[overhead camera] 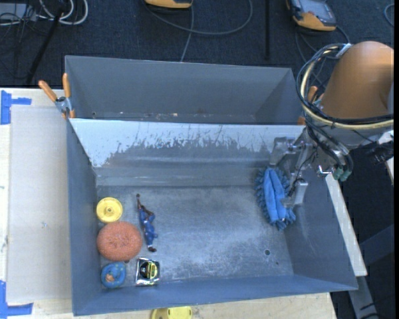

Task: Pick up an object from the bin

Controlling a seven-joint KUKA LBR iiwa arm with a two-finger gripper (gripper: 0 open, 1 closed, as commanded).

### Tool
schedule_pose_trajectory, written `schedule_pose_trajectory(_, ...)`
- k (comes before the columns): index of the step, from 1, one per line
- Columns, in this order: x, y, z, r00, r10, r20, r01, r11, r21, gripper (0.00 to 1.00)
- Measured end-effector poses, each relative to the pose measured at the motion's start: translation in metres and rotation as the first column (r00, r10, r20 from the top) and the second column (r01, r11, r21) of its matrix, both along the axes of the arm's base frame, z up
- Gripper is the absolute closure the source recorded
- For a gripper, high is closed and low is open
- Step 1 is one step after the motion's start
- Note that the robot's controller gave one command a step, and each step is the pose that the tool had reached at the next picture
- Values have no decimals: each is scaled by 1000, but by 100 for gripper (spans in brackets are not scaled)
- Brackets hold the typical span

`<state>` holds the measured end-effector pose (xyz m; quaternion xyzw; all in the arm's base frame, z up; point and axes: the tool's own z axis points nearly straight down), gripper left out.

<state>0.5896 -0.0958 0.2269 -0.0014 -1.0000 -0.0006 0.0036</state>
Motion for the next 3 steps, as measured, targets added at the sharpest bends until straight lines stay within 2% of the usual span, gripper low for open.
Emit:
schedule_pose_trajectory(1,1,0,5,1000,2,8,-2,1000,-1,0)
schedule_pose_trajectory(2,-16,-22,-45,1000,-9,14,9,1000,-1,0)
schedule_pose_trajectory(3,-23,-32,-87,1000,15,3,-15,1000,-1,0)
